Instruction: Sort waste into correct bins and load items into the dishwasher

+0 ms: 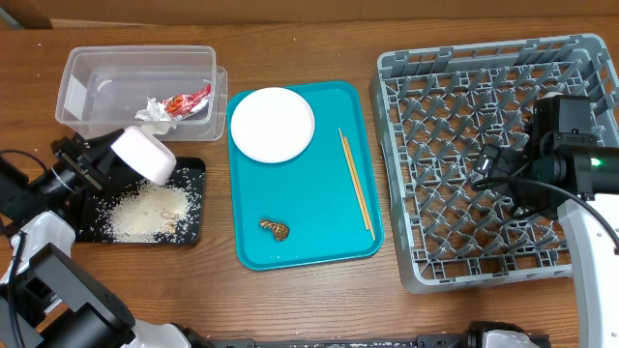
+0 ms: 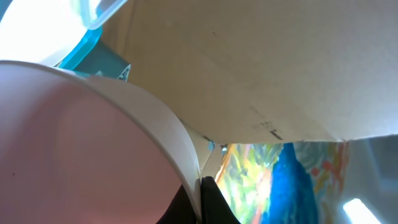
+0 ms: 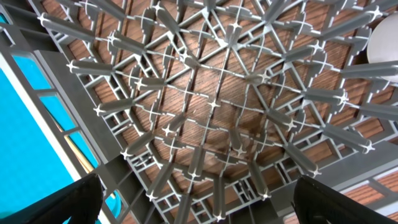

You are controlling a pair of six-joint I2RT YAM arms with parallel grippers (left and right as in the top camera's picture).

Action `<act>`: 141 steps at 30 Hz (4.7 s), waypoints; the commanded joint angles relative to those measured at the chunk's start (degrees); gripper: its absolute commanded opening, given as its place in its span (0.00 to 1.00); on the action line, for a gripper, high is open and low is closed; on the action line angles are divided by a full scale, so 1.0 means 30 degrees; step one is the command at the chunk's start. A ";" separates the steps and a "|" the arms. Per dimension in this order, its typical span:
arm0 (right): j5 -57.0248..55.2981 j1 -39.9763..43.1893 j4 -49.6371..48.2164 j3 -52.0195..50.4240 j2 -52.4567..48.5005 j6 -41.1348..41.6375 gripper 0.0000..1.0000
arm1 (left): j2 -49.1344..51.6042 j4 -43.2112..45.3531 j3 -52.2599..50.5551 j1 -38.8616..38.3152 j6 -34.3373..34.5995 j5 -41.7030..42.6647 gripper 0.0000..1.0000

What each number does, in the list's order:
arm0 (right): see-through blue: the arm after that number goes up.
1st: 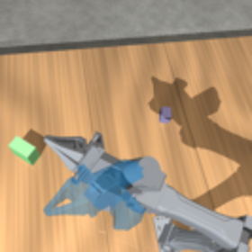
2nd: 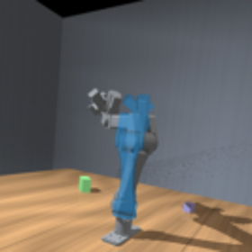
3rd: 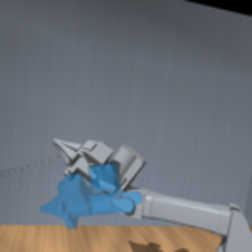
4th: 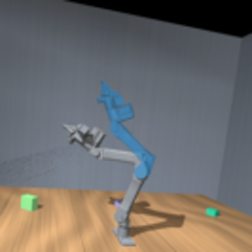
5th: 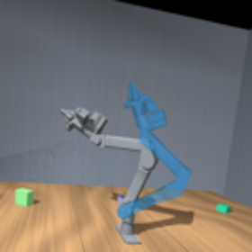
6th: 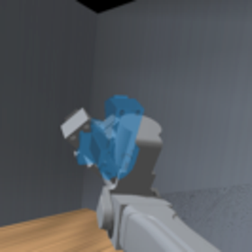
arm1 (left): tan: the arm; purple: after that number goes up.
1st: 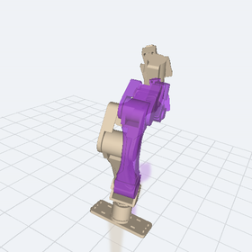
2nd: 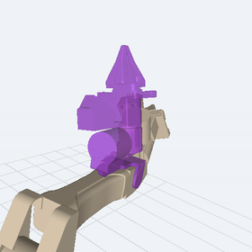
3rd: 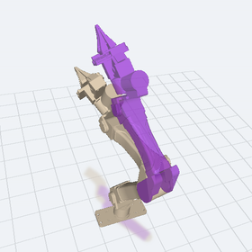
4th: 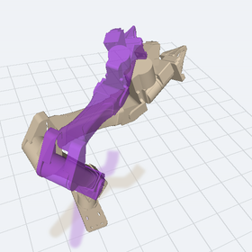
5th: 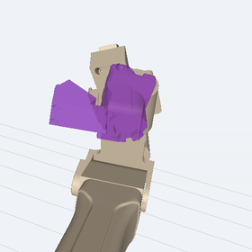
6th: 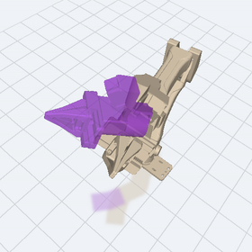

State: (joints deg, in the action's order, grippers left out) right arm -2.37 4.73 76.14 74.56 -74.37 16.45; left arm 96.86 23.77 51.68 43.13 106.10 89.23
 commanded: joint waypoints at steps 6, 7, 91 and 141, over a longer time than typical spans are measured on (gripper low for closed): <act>-0.0182 -0.0036 -0.0051 0.0219 0.0102 -0.0022 1.00 | -0.0299 0.7198 0.0087 0.0029 0.4488 -0.0335 0.04; -0.0182 -0.0036 -0.0051 0.0219 0.0102 -0.0022 1.00 | -0.0321 0.7941 0.0117 0.0029 0.4481 -0.0452 0.04; -0.0175 -0.0036 0.0109 0.0219 0.0102 0.0044 1.00 | -0.0328 2.2360 0.0109 -0.0029 -0.1377 -0.2973 0.04; -0.0175 -0.0036 0.0248 0.0219 0.0102 0.0044 1.00 | -0.0328 2.1806 0.0109 -0.0066 -1.0236 -0.6630 0.04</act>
State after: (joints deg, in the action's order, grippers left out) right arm -2.37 4.73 77.10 74.56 -74.37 16.45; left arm 96.75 89.03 51.77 43.13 72.51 70.39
